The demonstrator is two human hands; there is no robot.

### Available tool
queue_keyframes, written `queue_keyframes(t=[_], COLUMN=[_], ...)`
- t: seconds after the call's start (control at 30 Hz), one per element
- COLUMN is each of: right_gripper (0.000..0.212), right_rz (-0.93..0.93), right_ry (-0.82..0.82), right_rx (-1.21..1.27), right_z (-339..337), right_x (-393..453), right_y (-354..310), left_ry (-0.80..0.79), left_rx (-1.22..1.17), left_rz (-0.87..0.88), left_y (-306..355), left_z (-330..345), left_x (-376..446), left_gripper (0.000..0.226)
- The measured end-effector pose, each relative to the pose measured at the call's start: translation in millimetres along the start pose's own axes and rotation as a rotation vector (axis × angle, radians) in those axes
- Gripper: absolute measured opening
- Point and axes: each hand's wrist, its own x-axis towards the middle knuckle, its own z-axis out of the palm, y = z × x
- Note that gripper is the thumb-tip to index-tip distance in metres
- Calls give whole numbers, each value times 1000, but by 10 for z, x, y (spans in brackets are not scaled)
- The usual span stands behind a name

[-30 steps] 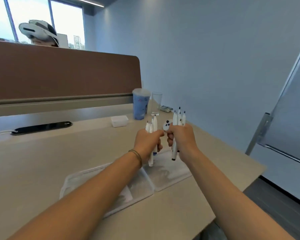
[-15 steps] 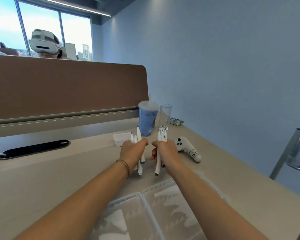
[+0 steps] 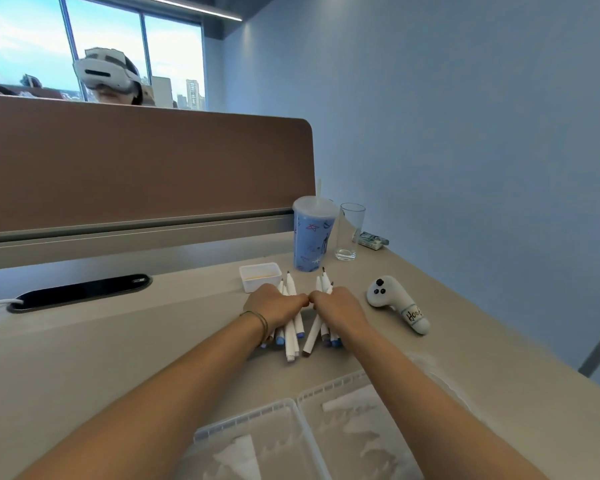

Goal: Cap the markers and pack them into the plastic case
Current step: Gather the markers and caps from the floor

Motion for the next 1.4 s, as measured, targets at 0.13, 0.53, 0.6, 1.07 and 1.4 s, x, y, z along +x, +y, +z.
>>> queue_keyframes(t=[0.13,0.53,0.6,1.07,1.4], right_gripper=[22,46,45,22,34], right_rz=[15,-13,-20,-216,-346], right_ry=[-9,57,70,122,275], right_rx=[-75,-303,-336,-494,-607], right_z=[-28,-11,-29,-411,-997], right_x=[66,36,15,-644,-1736], right_y=[6,26,26,21,433], left_ry=[-12,18,6,-75,51], left_rx=[74,15,33,466,655], left_rz=[-7,40,47,307,741], left_y=[12,-15,11,266,273], left_z=[-14,-57,-80,-136,342], left_x=[-34,-40,-77,-763,-1809], left_gripper=[59,36,34,31,37])
